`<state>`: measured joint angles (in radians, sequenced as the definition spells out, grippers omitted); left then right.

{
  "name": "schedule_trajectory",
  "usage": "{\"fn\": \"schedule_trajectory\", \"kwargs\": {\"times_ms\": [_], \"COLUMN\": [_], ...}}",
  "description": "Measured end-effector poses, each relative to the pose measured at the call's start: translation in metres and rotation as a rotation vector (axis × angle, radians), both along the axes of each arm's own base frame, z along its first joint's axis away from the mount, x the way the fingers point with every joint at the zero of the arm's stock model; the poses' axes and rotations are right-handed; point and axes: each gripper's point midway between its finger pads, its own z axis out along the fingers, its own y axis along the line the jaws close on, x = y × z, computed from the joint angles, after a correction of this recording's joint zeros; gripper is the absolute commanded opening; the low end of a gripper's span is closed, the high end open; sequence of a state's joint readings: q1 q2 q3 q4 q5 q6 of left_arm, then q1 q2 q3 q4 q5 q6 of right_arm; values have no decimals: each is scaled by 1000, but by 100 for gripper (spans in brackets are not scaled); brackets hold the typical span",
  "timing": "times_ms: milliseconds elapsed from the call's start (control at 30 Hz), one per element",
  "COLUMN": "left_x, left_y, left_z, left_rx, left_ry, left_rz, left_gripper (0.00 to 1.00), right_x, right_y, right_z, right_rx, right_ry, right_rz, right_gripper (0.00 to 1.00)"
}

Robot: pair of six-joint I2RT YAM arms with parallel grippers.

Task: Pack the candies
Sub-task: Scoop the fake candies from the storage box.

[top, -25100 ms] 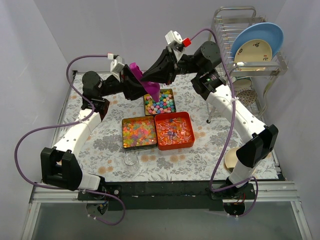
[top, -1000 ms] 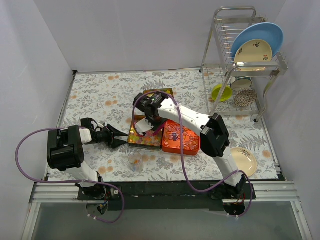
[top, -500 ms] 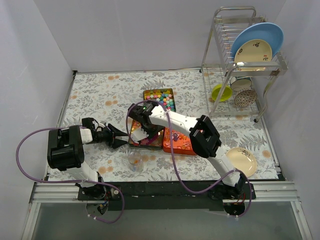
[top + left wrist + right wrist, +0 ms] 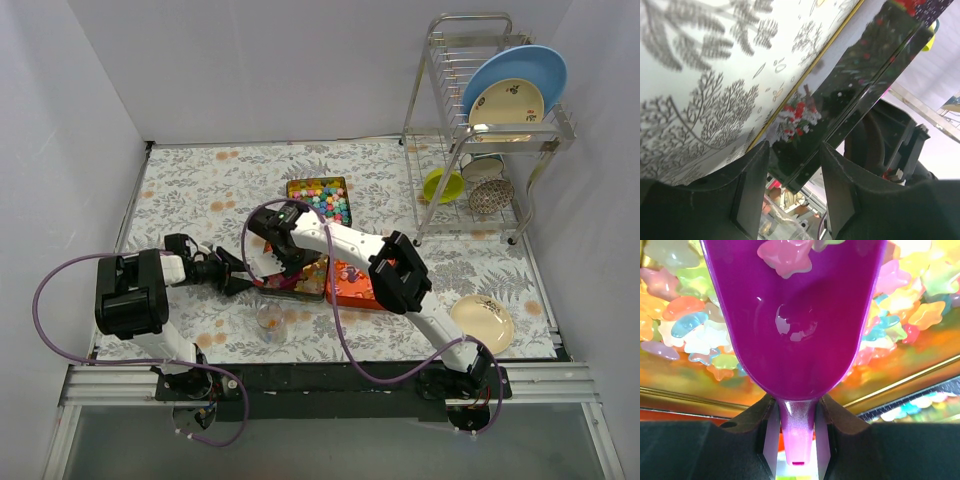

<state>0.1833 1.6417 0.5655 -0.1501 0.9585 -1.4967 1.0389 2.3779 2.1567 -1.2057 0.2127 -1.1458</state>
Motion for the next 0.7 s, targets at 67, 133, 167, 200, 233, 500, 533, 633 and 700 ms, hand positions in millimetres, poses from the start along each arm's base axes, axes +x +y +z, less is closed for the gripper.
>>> {"fn": "schedule_trajectory", "kwargs": {"times_ms": [67, 133, 167, 200, 233, 500, 533, 633, 700], "left_x": [3, 7, 9, 11, 14, 21, 20, 23, 29], "left_y": [1, 1, 1, 2, 2, 11, 13, 22, 29], "left_z": [1, 1, 2, 3, 4, 15, 15, 19, 26], "left_rx": [2, 3, 5, 6, 7, -3, -4, -3, 2], "left_ry": [4, 8, 8, 8, 5, -12, -8, -5, -23], "left_rz": [-1, -8, -12, -16, -18, -18, -15, -2, 4], "left_gripper": [47, 48, 48, 48, 48, 50, 51, 51, 51], "right_x": [-3, -7, -8, -9, -11, -19, -19, -18, -16], "right_y": [2, 4, 5, 6, 8, 21, 20, 14, 11], "right_z": [-2, -4, -3, -3, -3, -4, -5, -5, -4], "right_rx": [26, 55, 66, 76, 86, 207, 225, 275, 306], "right_ry": [37, 74, 86, 101, 113, 242, 261, 310, 341], "right_rz": [-10, -26, -26, -27, -27, -35, -42, -68, -84], "right_gripper": [1, 1, 1, 1, 1, 1, 1, 1, 1]}}
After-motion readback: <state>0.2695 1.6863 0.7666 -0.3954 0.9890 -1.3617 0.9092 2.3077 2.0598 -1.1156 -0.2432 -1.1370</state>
